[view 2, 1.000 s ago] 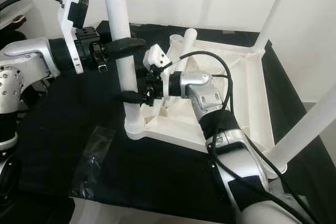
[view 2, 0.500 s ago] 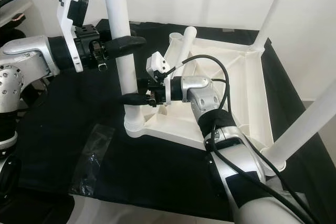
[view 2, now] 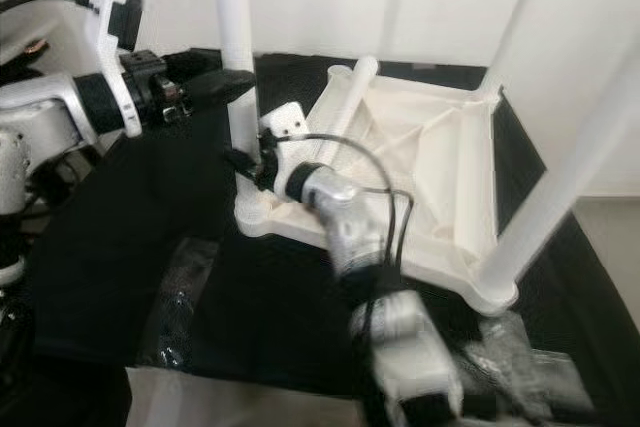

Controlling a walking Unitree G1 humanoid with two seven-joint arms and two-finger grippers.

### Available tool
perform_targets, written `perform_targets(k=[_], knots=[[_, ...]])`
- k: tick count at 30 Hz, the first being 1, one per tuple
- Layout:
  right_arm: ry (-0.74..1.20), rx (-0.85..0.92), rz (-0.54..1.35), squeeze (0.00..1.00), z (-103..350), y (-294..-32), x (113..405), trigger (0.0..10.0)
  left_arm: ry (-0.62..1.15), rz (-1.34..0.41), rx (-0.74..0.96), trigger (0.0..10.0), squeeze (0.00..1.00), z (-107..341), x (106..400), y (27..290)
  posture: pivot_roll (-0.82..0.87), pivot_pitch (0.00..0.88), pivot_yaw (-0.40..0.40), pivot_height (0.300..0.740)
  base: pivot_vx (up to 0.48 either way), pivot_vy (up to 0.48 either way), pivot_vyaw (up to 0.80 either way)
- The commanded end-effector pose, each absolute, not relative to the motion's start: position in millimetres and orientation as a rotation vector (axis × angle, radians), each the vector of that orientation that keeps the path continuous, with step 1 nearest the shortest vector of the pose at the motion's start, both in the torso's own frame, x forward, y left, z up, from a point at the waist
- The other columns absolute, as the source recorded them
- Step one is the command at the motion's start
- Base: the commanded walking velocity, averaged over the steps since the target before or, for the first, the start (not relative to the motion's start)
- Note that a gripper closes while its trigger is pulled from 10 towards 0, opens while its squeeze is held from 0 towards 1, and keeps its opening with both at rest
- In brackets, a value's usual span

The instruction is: Building children table

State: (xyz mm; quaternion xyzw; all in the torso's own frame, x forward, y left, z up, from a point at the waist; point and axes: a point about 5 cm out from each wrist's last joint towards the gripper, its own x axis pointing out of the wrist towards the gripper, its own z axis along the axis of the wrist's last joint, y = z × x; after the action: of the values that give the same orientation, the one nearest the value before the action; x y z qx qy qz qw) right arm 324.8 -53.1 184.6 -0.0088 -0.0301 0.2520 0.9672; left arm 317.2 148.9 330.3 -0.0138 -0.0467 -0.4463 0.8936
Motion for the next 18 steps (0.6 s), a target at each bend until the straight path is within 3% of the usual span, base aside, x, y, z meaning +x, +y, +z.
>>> perform_targets(k=[1,11,12,13,18], knots=[[0.146,0.022,0.508,0.0,145,-41,307,0.0,-0.05,-0.918,-0.038,10.0,0.0,321,314,156,-0.01,0.085,0.018,0.74,0.0,0.0,0.0],[0.113,-0.006,0.495,0.0,166,-39,316,0.0,-0.011,-0.807,-0.067,10.0,0.0,300,306,182,0.01,0.089,0.0,0.74,0.0,0.0,0.0],[0.12,-0.021,0.486,0.0,168,-40,315,10.0,-0.008,-0.768,-0.066,10.0,0.0,295,304,188,0.02,0.094,0.004,0.74,0.0,0.0,0.0],[0.12,-0.018,0.48,1.0,172,-42,312,10.0,-0.003,-0.733,-0.063,10.0,0.0,289,302,193,0.02,0.096,0.005,0.74,0.0,0.0,0.0],[0.08,0.034,0.585,1.0,186,-43,310,10.0,0.001,-0.643,-0.061,10.0,0.0,274,298,202,0.02,0.1,0.006,0.74,0.0,0.0,0.0]])
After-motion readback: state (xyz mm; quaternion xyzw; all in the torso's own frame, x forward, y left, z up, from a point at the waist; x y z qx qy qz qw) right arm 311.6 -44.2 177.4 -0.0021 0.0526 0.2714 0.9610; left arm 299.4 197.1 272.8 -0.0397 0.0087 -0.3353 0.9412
